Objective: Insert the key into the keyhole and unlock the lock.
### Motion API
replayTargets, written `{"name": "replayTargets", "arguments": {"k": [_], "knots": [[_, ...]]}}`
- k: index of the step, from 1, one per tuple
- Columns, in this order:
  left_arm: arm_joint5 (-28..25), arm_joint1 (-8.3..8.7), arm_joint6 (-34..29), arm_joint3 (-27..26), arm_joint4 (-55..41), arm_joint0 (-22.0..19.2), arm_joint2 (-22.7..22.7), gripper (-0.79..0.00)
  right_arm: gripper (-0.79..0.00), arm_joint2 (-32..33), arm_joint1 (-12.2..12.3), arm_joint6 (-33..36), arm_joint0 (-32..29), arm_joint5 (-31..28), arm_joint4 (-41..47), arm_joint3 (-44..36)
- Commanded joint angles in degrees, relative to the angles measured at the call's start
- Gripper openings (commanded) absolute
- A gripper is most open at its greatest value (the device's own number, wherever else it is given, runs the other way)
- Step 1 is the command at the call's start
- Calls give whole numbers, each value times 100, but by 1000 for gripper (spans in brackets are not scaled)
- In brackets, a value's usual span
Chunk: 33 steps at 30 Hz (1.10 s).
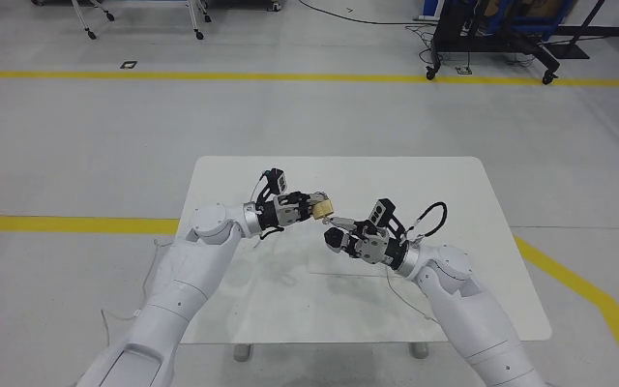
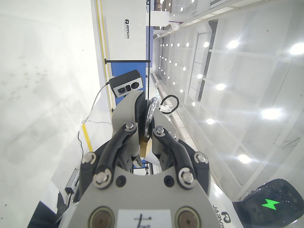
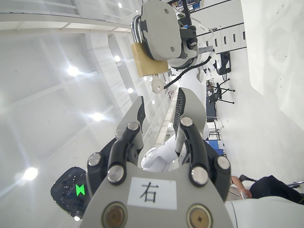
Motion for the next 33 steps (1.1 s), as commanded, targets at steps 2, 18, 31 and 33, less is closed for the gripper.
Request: {"name": "replayTargets", "arguments": {"k": [2, 18, 31, 33], "knots": [[17, 3, -8, -5, 7, -2, -1, -785, -508, -70, -18, -43, 122, 42, 58, 138], [62, 7, -55, 24, 69, -53, 49, -785, -785, -180, -55, -72, 326, -86, 241, 490], [-525, 34, 47, -158, 456, -16, 71, -785, -785, -166, -109, 297, 483, 410, 1320, 1033], [-679, 47, 110, -223, 531, 24, 44, -785, -785, -164, -119, 402, 531, 559, 1531, 1145]]}}
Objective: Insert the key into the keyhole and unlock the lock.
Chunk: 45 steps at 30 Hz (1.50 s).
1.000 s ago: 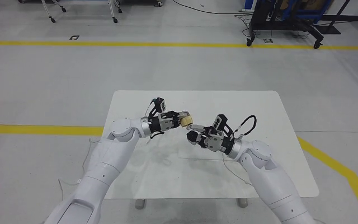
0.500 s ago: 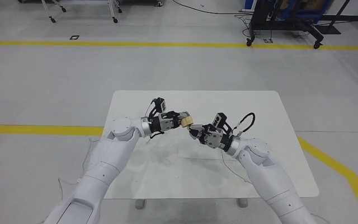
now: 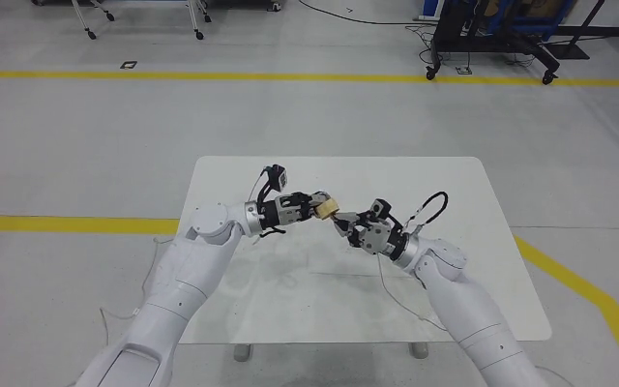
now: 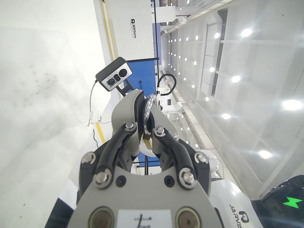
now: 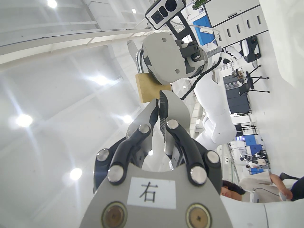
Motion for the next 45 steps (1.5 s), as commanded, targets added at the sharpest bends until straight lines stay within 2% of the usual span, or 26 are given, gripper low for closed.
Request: {"name": "replayTargets", "arguments": {"k": [1, 14, 23, 24, 25, 27, 28, 29, 32, 35, 38, 41, 45], "knots": [[-142, 15, 71, -65, 99, 33, -27, -785, -785, -1, -7, 112, 40, 122, 177, 109], [-711, 105, 525, -526, 678, 300, -171, -785, -785, -55, -34, 757, 345, 834, 773, 776], [-715, 138, 616, -659, 755, 377, -220, -785, -785, -100, -46, 833, 450, 868, 803, 977], [-699, 141, 621, -660, 779, 379, -216, -785, -616, -95, -43, 773, 461, 837, 755, 992], [-657, 142, 619, -656, 783, 380, -209, -785, -563, -94, -39, 695, 469, 786, 677, 984], [-618, 144, 629, -658, 793, 370, -201, -785, -265, -90, -37, 574, 447, 701, 605, 937], [-599, 146, 638, -653, 814, 366, -197, -785, -163, -82, -35, 547, 427, 679, 607, 913], [-583, 146, 649, -651, 818, 364, -193, -785, -102, -62, -32, 518, 405, 644, 604, 898], [-538, 149, 703, -644, 864, 355, -186, -785, 0, 15, -13, 433, 326, 476, 524, 822], [-469, 152, 761, -638, 922, 344, -170, -785, 0, 89, 28, 75, 196, -88, -39, 582], [-415, 153, 847, -636, 1001, 340, -152, -785, 0, 94, 54, -739, -81, -767, -825, 40], [-383, 155, 915, -650, 1081, 342, -133, -785, 0, 47, 58, -1396, -391, -1147, -1327, -531], [-402, 165, 1026, -694, 1284, 352, -107, -785, 0, -57, 44, -1901, -618, -1315, -1661, -951]]}}
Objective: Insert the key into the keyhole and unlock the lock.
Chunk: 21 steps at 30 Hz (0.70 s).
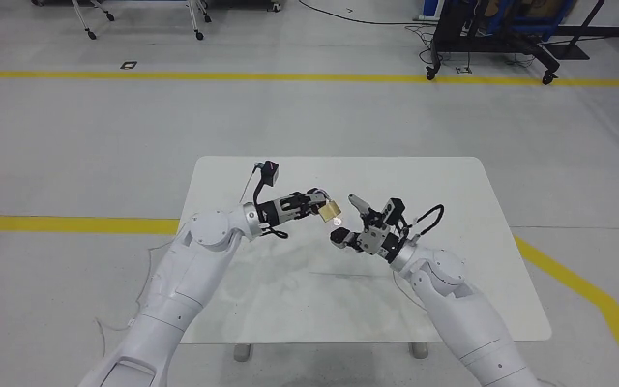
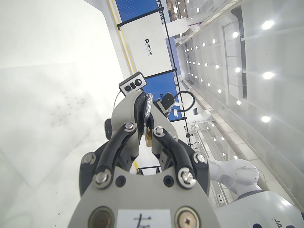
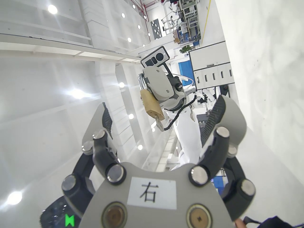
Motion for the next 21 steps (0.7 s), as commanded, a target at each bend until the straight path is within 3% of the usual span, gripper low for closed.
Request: {"name": "replayTargets", "arguments": {"k": [1, 3, 4, 5, 11, 18, 20, 21], "knots": [[-7, 2, 42, -24, 49, 18, 10, -785, -68, -25, -7, -104, -39, 4, -19, -84], [-9, 6, 55, -46, 87, 25, 14, -785, -188, -35, -12, -143, -52, 17, -25, -124], [-11, 8, 65, -55, 98, 33, 15, -785, -342, -35, -13, -146, -54, 26, -19, -127], [-4, 10, 63, -63, 106, 38, 19, -785, -400, -33, -14, -147, -54, 34, -16, -130], [14, 20, 105, -127, 244, 66, 51, -785, -505, -1, -23, -141, -26, 111, 76, -116], [60, 24, 121, -159, 284, 76, 85, -785, -554, -28, -37, -103, 53, 268, 138, -31], [74, 24, 123, -161, 297, 72, 94, -785, -674, -40, -46, -84, 89, 288, 186, 11], [76, 25, 125, -164, 305, 71, 98, -785, -785, -43, -49, -64, 101, 292, 210, 33]]}}
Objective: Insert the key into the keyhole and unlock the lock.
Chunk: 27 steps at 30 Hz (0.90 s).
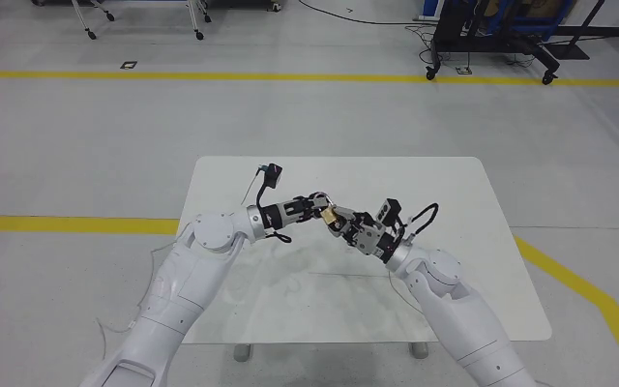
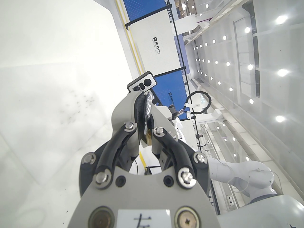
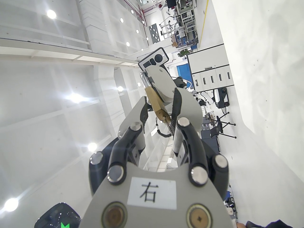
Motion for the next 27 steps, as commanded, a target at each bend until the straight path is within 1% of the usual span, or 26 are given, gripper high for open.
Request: {"name": "replayTargets", "arguments": {"k": [1, 15, 21, 22, 25, 27], "knots": [[3, 2, 5, -2, 24, -5, 5, -785, -785, 0, -4, 56, 18, 0, 48, 34], [-56, 16, -33, -33, 59, -14, 22, -785, -785, 267, 9, 1220, 205, 549, 1109, 556], [-100, 20, -96, -23, 40, -24, 37, -785, -785, 262, 5, 1365, 292, 589, 1157, 708], [-104, 21, -122, -21, 35, -27, 43, -693, -785, 262, 5, 1372, 298, 585, 1161, 722], [-115, 22, -204, -8, -15, -37, 55, 0, -785, 259, 3, 1370, 312, 559, 1138, 750], [-121, 22, -246, 2, -61, -42, 58, 0, -785, 257, 2, 1353, 313, 539, 1123, 757]]}}
